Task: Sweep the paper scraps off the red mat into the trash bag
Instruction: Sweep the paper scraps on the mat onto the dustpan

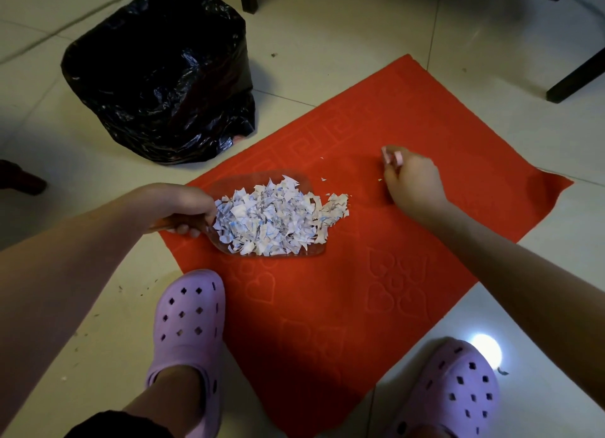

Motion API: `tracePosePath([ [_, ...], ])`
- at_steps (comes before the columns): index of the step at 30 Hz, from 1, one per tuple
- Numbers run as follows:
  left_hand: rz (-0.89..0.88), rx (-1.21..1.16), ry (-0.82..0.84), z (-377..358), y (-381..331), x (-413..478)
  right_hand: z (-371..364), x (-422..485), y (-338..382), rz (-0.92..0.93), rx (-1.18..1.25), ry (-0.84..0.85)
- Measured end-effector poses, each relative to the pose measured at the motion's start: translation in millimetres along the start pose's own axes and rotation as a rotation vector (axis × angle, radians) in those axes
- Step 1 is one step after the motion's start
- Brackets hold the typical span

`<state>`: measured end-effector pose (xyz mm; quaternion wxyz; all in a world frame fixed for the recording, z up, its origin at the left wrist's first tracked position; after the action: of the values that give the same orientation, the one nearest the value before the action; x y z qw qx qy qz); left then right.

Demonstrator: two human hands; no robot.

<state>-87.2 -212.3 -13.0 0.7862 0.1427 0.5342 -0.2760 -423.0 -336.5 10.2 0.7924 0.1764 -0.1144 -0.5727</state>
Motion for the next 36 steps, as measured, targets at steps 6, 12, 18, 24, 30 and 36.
tracePosePath([
  [6, 0.011, 0.003, 0.008, -2.0, -1.3, -1.1, -22.9, -30.6, 34.5, 0.139, 0.122, 0.179],
  [12, 0.001, 0.008, 0.018, -3.0, -1.6, -3.3, -11.3, -45.8, 41.8, 0.09, 0.401, 0.077],
  [18, -0.008, -0.007, 0.007, -4.4, -1.5, -4.7, -11.6, -36.4, 22.1, 0.054, 0.26, 0.075],
  [24, -0.008, 0.005, 0.024, -3.4, -1.3, -2.5, -29.5, -47.8, 52.9, 0.179, 0.276, 0.193],
  [30, -0.012, -0.011, 0.022, -5.9, 1.1, -0.2, -34.0, -49.6, 78.6, 0.291, 0.387, 0.222],
  [36, -0.027, -0.034, 0.027, -11.8, 3.6, -1.0, -12.9, -48.0, 81.9, 0.363, 0.461, 0.162],
])
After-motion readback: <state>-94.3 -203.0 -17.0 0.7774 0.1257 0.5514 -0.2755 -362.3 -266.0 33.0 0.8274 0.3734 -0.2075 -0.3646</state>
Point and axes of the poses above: each hand's wrist, its own x-axis towards the middle knuckle, its own z-axis out of the back of the hand, y = z × x, the point moved 1 cm from there along x, towards the middle knuckle, and after that the axes turned 2 degrees about z, right-handed, at the moved point
